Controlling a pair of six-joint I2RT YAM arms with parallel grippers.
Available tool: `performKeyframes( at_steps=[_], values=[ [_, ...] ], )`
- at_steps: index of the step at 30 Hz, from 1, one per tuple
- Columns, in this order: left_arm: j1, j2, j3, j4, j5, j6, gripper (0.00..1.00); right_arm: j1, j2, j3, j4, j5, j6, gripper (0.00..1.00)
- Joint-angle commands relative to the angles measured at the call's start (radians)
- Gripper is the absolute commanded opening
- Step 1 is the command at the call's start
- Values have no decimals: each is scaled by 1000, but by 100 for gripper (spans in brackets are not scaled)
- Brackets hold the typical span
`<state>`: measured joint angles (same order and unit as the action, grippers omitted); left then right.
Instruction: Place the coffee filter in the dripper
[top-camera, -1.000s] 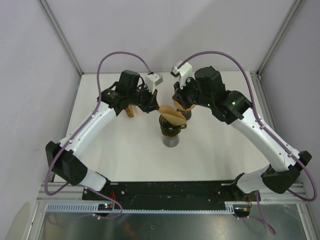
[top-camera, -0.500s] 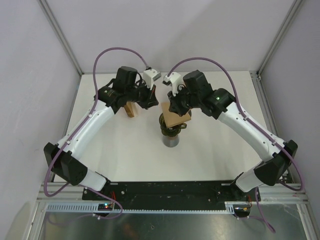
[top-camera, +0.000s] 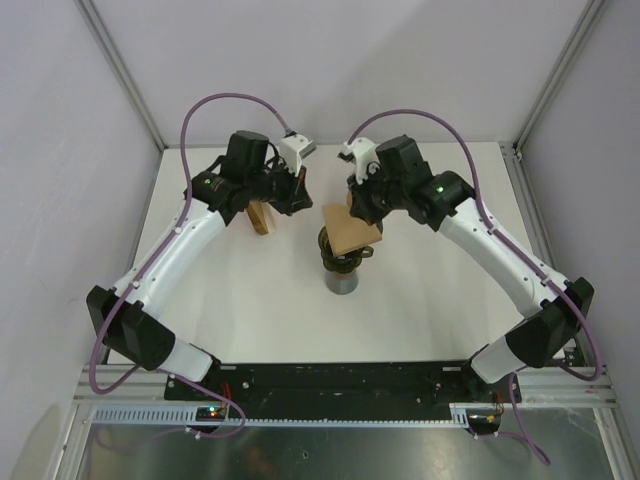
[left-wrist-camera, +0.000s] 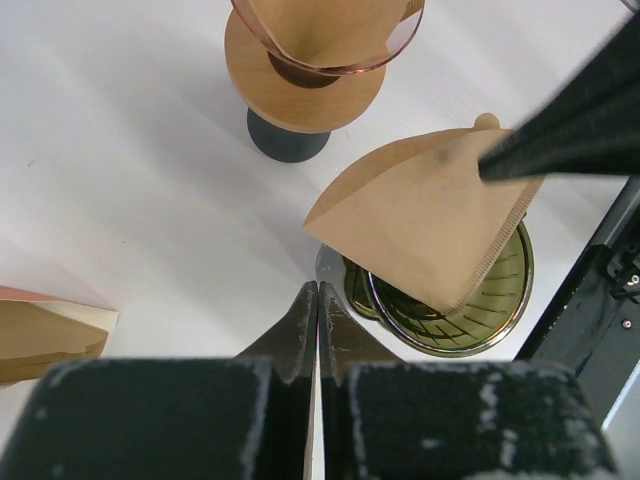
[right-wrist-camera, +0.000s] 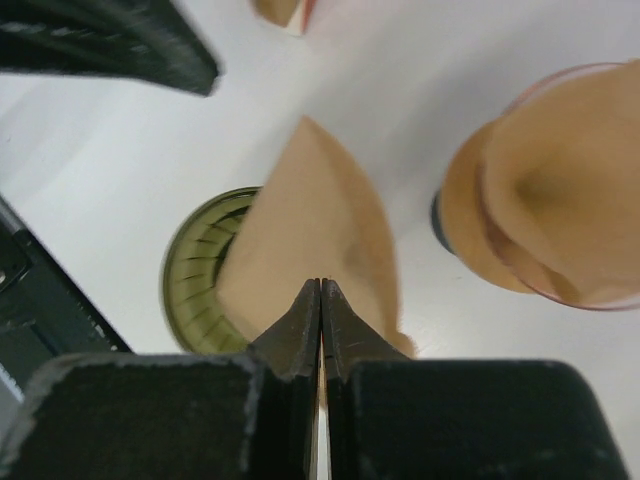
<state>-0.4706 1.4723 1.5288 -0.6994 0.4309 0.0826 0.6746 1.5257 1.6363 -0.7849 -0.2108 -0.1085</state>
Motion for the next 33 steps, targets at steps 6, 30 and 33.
performKeyframes(
  at_steps=[6,30,33],
  values=[
    [1,-2,7,6,58,-16,0,-153,28,68,56,-79,33,0],
    [1,-19,-51,8,54,-4,0,-159,76,39,22,-308,18,0],
    [1,-19,-52,7,56,-4,0,-162,77,35,18,-342,18,0]
  ],
)
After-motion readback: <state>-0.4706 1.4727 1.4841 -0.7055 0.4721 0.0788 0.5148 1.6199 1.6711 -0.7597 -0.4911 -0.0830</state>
